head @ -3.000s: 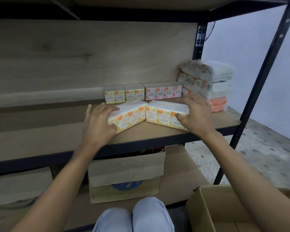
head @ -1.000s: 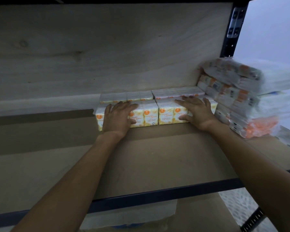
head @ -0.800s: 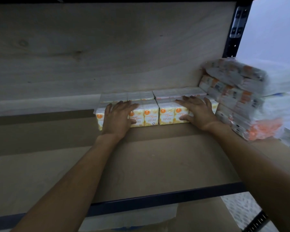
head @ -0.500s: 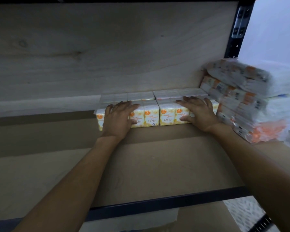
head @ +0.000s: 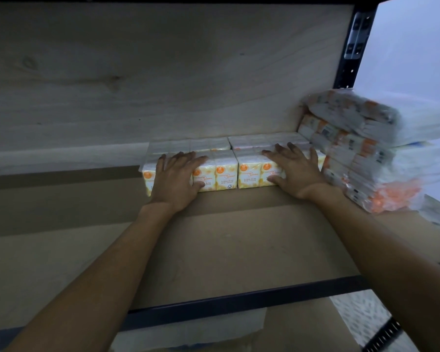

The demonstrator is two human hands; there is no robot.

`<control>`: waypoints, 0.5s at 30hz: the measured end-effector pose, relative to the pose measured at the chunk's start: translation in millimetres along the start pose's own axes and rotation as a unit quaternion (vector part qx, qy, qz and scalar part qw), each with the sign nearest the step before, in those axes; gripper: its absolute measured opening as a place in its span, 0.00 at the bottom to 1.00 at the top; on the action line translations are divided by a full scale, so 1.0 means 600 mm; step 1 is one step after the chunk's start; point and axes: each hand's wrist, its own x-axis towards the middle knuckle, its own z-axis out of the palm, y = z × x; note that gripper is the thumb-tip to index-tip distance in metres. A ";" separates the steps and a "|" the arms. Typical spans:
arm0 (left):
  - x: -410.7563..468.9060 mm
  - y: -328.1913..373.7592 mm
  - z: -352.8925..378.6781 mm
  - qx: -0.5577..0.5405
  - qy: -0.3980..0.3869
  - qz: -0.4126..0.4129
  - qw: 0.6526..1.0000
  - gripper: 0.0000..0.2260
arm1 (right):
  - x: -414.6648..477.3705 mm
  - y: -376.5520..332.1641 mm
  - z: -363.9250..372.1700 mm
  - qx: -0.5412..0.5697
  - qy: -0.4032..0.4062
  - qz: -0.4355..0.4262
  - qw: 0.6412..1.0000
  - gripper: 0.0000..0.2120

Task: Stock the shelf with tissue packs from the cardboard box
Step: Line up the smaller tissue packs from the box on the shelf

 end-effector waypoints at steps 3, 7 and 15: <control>0.000 0.008 -0.008 0.008 -0.023 -0.013 1.000 0.29 | -0.005 -0.011 -0.004 0.003 0.006 0.014 1.000 0.31; -0.005 0.021 -0.021 0.029 -0.039 -0.034 0.998 0.28 | -0.017 -0.027 -0.015 0.017 0.011 0.018 1.000 0.30; -0.060 0.071 -0.066 -0.052 -0.065 -0.070 0.994 0.23 | -0.088 -0.061 -0.047 0.112 0.007 0.038 0.993 0.26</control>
